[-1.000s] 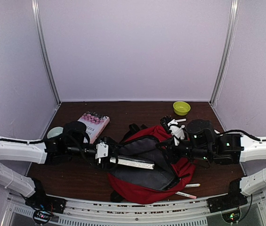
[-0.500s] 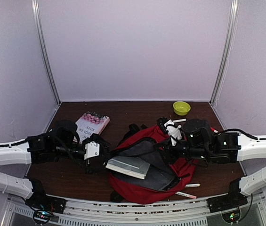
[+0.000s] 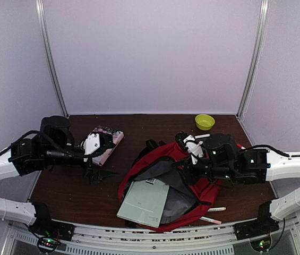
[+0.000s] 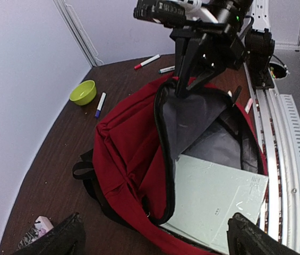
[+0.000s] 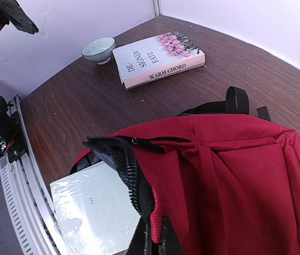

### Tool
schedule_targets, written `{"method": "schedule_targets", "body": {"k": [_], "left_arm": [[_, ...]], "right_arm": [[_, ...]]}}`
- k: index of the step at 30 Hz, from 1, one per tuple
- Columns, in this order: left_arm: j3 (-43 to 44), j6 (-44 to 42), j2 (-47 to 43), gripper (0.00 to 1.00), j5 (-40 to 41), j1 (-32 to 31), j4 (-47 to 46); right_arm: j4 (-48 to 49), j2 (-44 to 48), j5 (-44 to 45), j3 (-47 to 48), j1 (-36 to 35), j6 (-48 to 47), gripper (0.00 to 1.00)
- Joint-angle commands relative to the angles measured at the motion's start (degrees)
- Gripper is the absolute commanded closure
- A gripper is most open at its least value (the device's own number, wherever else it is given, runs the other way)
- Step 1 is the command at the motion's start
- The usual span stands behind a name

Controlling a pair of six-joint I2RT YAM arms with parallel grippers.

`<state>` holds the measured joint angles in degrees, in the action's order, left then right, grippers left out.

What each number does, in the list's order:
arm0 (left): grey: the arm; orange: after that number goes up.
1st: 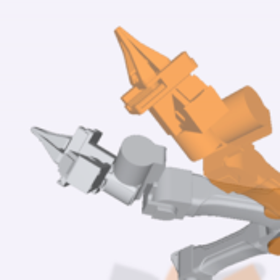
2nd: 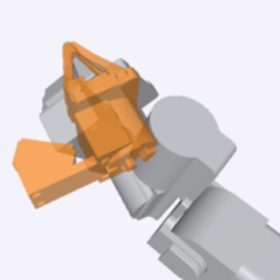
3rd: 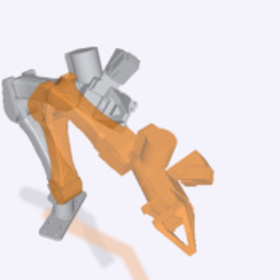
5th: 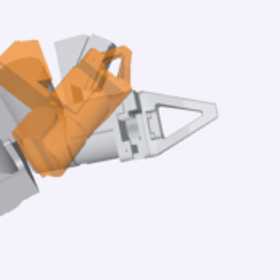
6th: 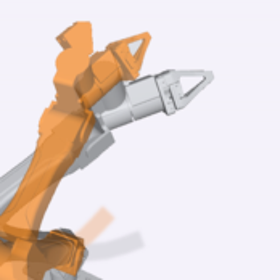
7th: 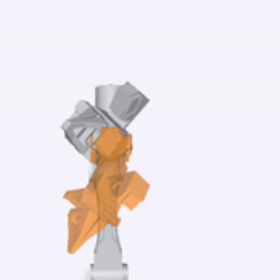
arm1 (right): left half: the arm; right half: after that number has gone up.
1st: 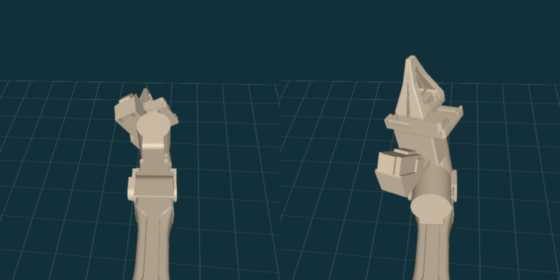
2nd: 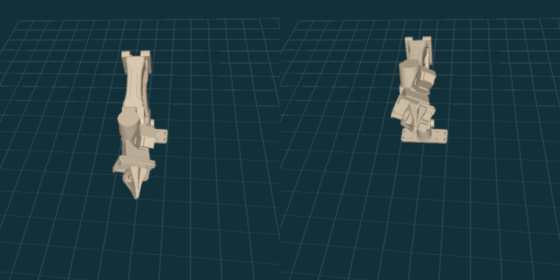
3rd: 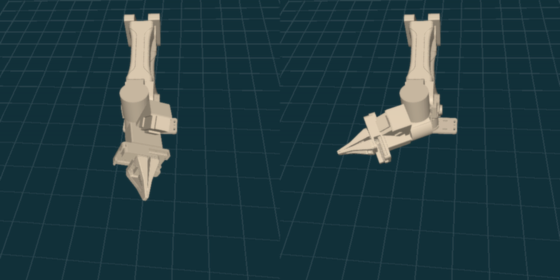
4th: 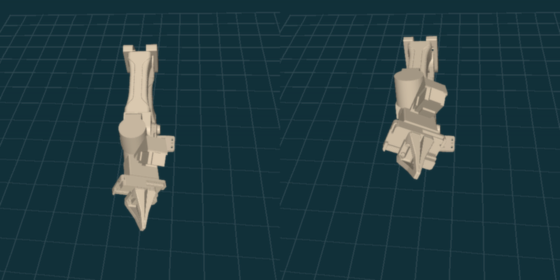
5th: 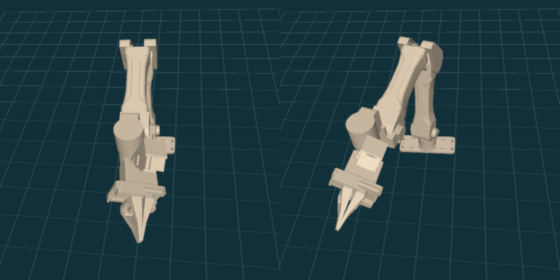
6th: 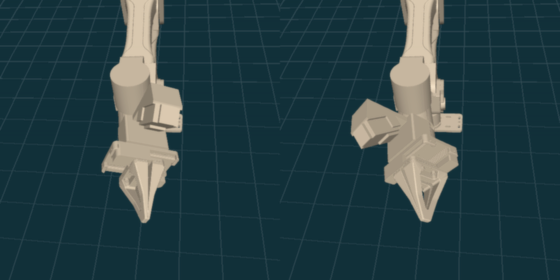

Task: Pack the student bag
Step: Adjust the book in the largest pocket of the bag.

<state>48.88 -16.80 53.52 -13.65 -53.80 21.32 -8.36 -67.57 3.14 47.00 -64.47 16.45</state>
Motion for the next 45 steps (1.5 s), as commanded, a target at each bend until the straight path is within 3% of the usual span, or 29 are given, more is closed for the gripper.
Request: {"method": "schedule_targets", "body": {"k": [1,12,19,24,30,38,45], "left_arm": [[2.56,9.04,-0.19,0.07,0.53,-2.21,2.46],[-2.08,18.14,3.98,0.26,19.03,-17.49,7.22],[-10.04,31.92,6.73,0.23,31.22,-26.93,4.2],[-10.02,34.13,13.19,0.22,36.3,-32.47,1.89],[-6.62,36.61,23.24,0.19,34.92,-32.77,3.26],[-2.23,33.82,32.68,0.15,36.12,-32.22,4.69],[0.95,30.27,37.58,0.24,38.2,-26.34,6.49]], "right_arm": [[1.6,0.51,-0.17,0.95,0.34,0.11,1.0],[2.02,0.28,0.2,0.6,0.39,0.41,1.0],[2.66,-0.47,-0.13,-0.01,0.39,1.25,1.0],[2.69,-1.51,-0.43,0.6,0.39,1.14,1.0],[1.67,-1.8,-0.93,1.61,0.37,1.49,1.0],[1.12,-1.91,-0.96,1.64,0.36,2.0,1.0],[0.63,-1.77,-0.51,1.35,0.36,1.95,1.0]]}}
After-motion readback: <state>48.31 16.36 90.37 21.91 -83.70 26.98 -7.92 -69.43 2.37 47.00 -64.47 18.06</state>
